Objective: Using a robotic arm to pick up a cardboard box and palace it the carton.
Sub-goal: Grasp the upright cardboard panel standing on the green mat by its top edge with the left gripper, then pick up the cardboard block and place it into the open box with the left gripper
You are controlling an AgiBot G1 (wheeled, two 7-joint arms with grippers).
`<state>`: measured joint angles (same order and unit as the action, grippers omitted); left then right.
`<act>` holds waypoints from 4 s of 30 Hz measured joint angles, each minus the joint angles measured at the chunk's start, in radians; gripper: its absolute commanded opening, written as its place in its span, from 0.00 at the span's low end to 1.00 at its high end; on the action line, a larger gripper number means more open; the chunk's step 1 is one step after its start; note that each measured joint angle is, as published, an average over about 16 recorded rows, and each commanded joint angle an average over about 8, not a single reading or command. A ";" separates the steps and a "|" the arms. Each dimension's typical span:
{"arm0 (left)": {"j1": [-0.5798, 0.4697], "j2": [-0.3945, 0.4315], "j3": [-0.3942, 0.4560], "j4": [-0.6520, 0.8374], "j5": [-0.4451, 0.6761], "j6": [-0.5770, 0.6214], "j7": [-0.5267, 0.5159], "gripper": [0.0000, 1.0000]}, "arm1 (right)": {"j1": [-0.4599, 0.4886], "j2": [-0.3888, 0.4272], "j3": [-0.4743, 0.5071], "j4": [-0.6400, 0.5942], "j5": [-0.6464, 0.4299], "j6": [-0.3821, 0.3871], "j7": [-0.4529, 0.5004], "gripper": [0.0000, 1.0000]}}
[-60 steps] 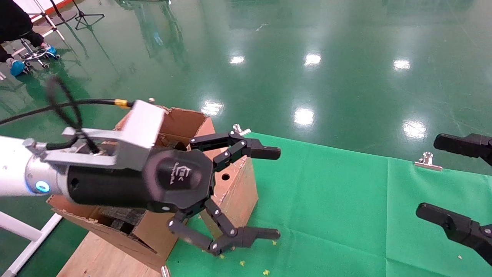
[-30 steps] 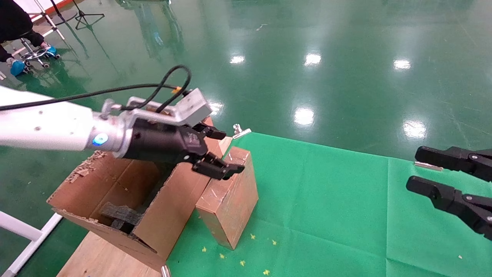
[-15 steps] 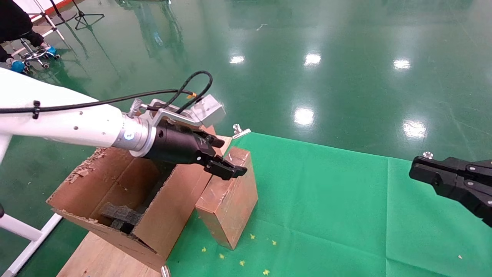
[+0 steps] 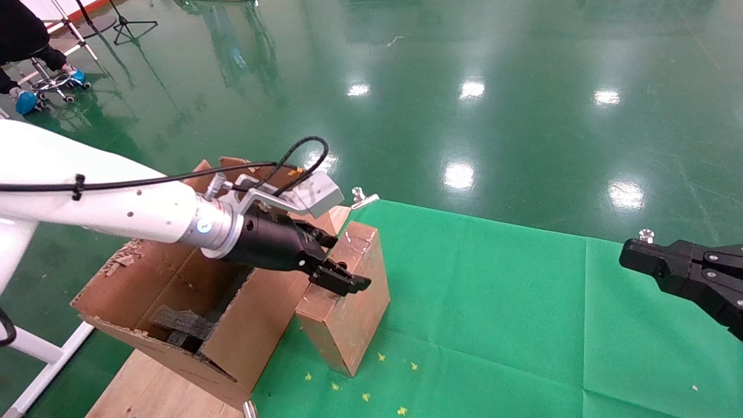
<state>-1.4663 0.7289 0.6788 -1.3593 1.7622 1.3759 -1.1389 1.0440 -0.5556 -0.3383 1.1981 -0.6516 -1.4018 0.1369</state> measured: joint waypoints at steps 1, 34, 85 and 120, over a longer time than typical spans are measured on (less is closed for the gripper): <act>0.002 0.001 0.001 0.000 0.001 0.001 0.000 1.00 | 0.000 0.000 0.000 0.000 0.000 0.000 0.000 0.03; 0.006 0.004 0.011 0.001 0.010 0.009 0.003 0.00 | 0.000 0.000 0.000 0.000 0.000 0.000 0.000 1.00; -0.189 -0.258 -0.137 0.617 -0.002 -0.089 0.585 0.00 | 0.000 0.000 0.000 0.000 0.000 0.000 0.000 1.00; -0.108 -0.055 -0.086 1.121 0.102 -0.386 0.730 0.88 | 0.000 0.000 0.000 0.000 0.000 0.000 0.000 1.00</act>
<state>-1.5743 0.6736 0.5924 -0.2381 1.8643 0.9900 -0.4084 1.0436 -0.5554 -0.3383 1.1977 -0.6514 -1.4013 0.1368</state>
